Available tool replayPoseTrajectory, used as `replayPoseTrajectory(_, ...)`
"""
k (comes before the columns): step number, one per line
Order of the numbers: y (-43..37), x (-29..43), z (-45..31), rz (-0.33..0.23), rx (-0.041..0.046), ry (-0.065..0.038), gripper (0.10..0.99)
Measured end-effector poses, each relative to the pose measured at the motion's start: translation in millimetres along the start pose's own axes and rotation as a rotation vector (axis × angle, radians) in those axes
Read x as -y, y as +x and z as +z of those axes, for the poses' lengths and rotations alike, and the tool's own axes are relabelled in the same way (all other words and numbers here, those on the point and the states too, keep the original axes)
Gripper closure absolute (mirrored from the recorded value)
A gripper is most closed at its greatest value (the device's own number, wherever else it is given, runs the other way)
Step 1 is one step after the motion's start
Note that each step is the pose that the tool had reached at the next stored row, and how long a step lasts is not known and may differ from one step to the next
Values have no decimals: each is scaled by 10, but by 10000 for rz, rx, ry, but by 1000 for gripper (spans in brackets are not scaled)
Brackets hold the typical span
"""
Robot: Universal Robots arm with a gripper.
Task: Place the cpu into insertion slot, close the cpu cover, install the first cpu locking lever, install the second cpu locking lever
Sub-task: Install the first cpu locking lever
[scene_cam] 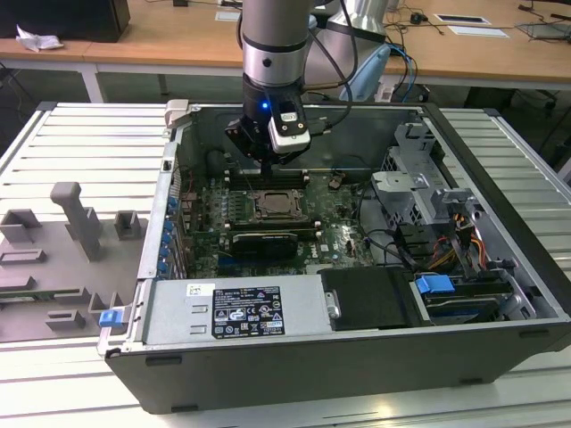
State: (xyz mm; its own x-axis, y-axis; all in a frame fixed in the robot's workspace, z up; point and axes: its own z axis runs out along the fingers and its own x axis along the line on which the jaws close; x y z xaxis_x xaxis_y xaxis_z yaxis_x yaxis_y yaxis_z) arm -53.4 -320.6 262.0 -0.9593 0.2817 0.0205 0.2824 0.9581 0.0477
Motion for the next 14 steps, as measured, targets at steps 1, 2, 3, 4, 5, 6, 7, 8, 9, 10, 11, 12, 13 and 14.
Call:
replayPoseTrajectory(1, 0, 0, 0, -2, 0, 0, 980)
replayPoseTrajectory(2, 0, 0, 0, -7, -1, 0, 980)
replayPoseTrajectory(3, 0, 0, 0, -10, -1, 0, 980)
replayPoseTrajectory(4, 0, 0, 0, -11, -1, 0, 980)
replayPoseTrajectory(5, 1, 0, 0, -13, -1, 0, 980)
replayPoseTrajectory(6, 0, 0, 0, -14, -1, 0, 980)
replayPoseTrajectory(7, 0, 0, 0, -15, -1, 0, 980)
replayPoseTrajectory(8, 0, 0, 0, -16, -1, 0, 980)
replayPoseTrajectory(9, 0, 0, 0, -18, -1, 0, 980)
replayPoseTrajectory(10, 1, 0, 0, -17, -1, 0, 980)
replayPoseTrajectory(11, 0, 0, 0, -18, -1, 0, 980)
replayPoseTrajectory(12, 1, 0, 0, -18, -1, 0, 980)
replayPoseTrajectory(13, 0, 0, 0, -18, -1, 0, 980)
replayPoseTrajectory(14, 1, 1, 1, -25, -1, -1, 980)
